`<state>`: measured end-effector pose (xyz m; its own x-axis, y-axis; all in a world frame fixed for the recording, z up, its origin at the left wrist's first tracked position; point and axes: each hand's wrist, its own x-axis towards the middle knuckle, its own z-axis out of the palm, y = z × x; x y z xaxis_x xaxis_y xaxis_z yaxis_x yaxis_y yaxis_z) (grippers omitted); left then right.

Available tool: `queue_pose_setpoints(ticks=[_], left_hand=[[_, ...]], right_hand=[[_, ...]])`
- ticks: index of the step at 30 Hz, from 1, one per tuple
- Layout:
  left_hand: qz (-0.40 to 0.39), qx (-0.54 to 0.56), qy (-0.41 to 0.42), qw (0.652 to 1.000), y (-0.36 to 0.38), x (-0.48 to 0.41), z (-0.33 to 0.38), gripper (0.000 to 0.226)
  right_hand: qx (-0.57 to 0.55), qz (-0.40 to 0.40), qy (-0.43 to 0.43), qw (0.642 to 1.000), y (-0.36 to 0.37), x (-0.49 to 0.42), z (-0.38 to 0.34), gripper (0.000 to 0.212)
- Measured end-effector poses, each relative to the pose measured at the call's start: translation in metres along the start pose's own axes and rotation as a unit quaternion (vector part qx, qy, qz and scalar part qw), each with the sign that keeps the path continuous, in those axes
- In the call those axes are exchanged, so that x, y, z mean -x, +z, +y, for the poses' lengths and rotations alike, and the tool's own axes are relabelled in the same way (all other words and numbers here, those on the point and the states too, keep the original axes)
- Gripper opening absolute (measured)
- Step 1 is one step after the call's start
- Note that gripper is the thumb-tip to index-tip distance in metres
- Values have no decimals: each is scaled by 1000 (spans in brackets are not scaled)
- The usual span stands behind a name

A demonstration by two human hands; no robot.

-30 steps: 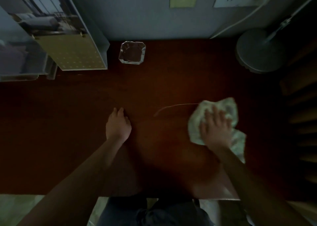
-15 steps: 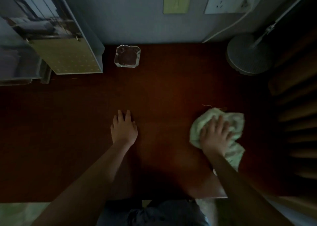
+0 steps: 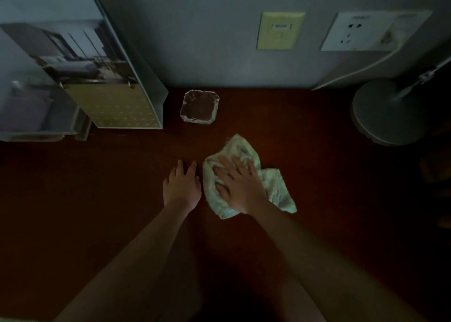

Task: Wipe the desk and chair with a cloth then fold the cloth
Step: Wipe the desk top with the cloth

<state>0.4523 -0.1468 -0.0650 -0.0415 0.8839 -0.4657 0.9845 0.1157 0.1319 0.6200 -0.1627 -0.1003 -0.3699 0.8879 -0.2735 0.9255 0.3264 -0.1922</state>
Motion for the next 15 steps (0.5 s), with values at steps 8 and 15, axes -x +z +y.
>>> queue_pose_setpoints(ticks=[8, 15], left_hand=[[6, -7, 13, 1000, -20, -41, -5, 50], [17, -13, 15, 1000, -23, -50, 2, 54]], right_hand=[[-31, 65, 134, 988, -35, -90, 58, 60], [-48, 73, 176, 980, -53, -135, 88, 61]])
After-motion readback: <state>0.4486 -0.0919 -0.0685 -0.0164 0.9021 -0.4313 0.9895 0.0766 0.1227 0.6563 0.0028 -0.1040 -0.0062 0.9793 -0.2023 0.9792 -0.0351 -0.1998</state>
